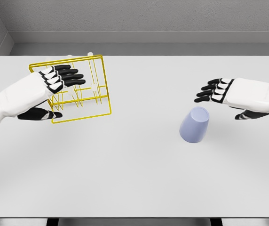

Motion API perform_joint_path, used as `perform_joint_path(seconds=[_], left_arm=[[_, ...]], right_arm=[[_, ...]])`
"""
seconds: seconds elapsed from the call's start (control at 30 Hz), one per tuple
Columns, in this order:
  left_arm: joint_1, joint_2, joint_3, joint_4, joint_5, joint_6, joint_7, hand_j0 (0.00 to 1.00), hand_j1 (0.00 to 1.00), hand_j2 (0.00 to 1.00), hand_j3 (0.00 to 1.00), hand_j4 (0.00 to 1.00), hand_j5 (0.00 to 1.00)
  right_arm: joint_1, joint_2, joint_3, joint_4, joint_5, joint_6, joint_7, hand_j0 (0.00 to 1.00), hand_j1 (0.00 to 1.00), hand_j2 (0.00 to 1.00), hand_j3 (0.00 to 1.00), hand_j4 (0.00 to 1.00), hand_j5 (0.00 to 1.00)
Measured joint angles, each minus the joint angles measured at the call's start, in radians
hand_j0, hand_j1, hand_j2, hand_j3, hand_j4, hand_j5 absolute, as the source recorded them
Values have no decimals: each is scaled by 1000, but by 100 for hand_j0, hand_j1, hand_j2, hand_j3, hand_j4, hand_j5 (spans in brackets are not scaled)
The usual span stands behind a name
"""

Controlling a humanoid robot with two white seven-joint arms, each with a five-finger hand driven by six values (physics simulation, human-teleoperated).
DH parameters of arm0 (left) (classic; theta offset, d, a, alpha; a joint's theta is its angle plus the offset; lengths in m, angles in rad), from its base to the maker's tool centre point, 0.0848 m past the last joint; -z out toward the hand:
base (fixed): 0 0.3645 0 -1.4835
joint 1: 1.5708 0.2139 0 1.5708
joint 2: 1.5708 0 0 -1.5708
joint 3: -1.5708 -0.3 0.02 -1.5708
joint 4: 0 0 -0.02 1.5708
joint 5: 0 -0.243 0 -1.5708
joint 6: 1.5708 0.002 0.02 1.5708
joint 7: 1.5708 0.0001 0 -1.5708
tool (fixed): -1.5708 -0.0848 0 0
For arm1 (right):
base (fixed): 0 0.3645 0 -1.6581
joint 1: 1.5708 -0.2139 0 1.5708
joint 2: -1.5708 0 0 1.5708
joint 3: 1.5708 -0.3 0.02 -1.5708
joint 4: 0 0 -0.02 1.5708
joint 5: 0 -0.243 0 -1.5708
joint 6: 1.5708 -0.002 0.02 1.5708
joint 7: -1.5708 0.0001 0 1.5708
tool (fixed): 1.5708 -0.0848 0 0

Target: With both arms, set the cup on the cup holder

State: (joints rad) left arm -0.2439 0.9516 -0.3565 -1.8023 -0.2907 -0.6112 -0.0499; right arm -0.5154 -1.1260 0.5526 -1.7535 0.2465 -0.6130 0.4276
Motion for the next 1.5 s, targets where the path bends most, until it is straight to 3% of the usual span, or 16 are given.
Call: perform_joint_path(seconds=[0.2,0.4,0.53,0.67,0.77,0.97,1.3,1.5], left_arm=[[2,-3,3,0,0,0,0,100,100,100,100,100,100],[2,-3,2,0,0,0,0,100,100,100,100,100,100],[35,-27,-4,1,13,0,2,100,100,100,100,100,100],[34,-68,-43,1,119,0,4,100,100,100,100,100,100],[34,-93,-61,0,170,0,4,100,100,100,100,100,100],[38,-123,-123,1,220,0,5,100,100,100,100,100,100],[35,-122,-252,5,261,0,2,100,100,100,100,100,100],[41,-76,-335,22,314,0,1,100,100,100,100,100,100]], right_arm=[[-11,27,2,2,5,0,2,100,100,100,100,100,100],[-49,89,11,40,86,0,52,100,100,100,100,100,100],[-69,114,42,55,128,0,70,100,100,100,100,100,100],[-75,136,64,63,166,0,76,100,100,100,100,100,100],[-120,163,98,89,185,0,77,100,100,100,100,100,100],[-120,187,138,119,204,0,82,100,100,100,100,100,100],[-120,194,166,109,209,0,94,100,100,100,100,100,100],[-120,196,180,97,210,0,95,100,100,100,100,100,100]])
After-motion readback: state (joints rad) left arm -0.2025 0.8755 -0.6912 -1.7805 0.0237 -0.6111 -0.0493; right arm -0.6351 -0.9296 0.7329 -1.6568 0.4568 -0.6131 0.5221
